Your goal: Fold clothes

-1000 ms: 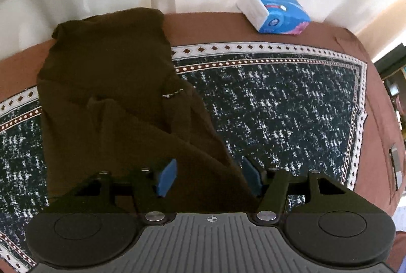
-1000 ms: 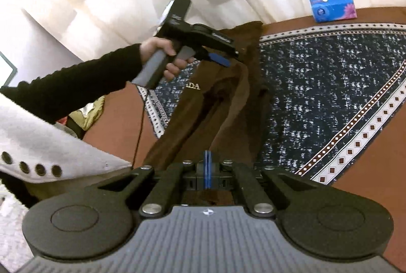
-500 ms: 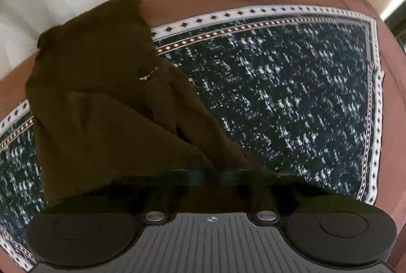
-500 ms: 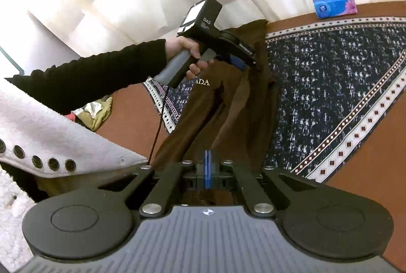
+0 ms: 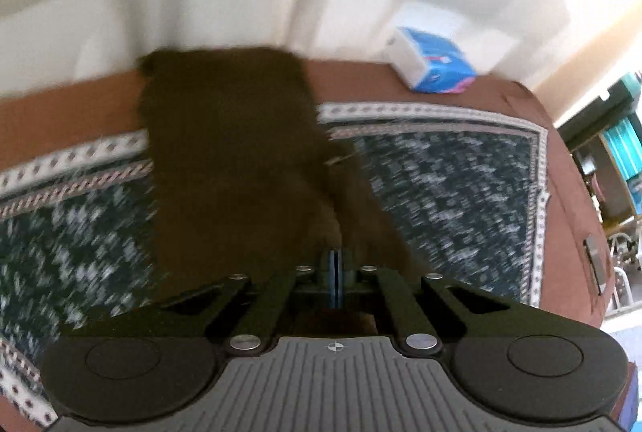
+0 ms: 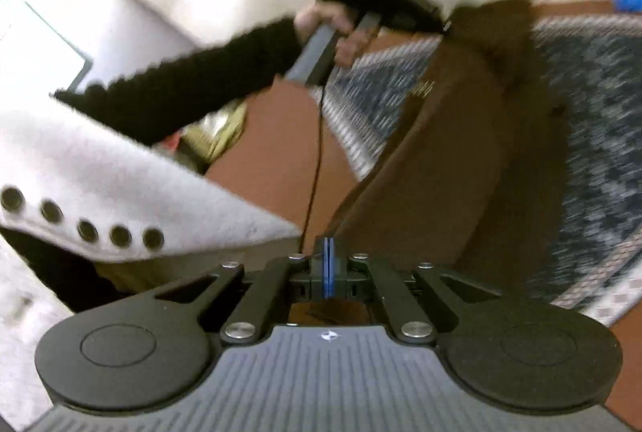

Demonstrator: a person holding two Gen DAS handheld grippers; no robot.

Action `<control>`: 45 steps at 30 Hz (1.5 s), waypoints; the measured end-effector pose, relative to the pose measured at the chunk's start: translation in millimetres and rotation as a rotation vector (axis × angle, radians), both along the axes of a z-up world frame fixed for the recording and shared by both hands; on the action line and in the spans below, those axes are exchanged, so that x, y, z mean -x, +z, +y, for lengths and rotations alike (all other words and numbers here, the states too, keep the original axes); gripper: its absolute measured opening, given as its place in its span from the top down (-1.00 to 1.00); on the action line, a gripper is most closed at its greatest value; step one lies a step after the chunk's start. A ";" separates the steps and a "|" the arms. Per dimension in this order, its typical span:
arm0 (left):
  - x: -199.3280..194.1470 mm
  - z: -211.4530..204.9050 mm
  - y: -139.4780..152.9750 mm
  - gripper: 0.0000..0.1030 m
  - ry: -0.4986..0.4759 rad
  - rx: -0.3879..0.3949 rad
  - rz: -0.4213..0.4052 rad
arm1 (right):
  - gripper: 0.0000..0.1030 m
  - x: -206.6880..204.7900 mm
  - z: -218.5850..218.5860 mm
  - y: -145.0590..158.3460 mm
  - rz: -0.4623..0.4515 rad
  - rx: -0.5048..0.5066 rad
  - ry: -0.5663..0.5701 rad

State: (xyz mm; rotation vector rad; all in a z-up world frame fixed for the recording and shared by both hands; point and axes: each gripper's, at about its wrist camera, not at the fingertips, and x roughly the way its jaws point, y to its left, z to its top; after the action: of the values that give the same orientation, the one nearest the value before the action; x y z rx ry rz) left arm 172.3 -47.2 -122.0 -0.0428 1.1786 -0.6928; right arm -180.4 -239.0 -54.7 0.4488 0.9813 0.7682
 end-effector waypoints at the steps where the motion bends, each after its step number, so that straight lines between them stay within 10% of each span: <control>1: -1.1 8.5 -6.7 1.00 0.009 -0.005 0.005 | 0.98 -4.5 12.4 -10.4 0.027 -0.010 0.026; 12: -13.8 55.7 -32.2 0.96 0.025 0.036 0.011 | 0.99 -25.6 114.7 -75.2 0.189 0.008 0.181; 21: -5.8 37.0 -13.9 -0.16 -0.061 0.006 -0.116 | 0.81 -22.3 93.0 -85.3 0.192 0.135 -0.068; 26: -11.2 13.2 -16.2 -0.20 -0.103 -0.020 -0.151 | 0.38 -7.5 67.4 -94.9 0.223 0.178 -0.225; 36: -21.4 -8.9 -25.1 -0.27 -0.117 -0.045 -0.178 | 0.20 15.7 64.8 -125.2 0.293 0.187 -0.315; 43: -29.4 -33.9 -38.2 -0.29 -0.125 -0.055 -0.162 | 0.33 19.5 64.2 -134.1 0.327 0.133 -0.335; 45: -33.2 -38.4 -45.6 0.04 -0.119 -0.054 -0.147 | 0.74 20.7 62.3 -135.5 0.337 0.118 -0.342</control>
State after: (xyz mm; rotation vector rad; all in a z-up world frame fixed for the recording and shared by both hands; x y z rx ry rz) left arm 205.5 -85.6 -167.6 0.1228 1.0642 -0.7550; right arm -201.1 -176.7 -190.2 0.6369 1.2161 0.3282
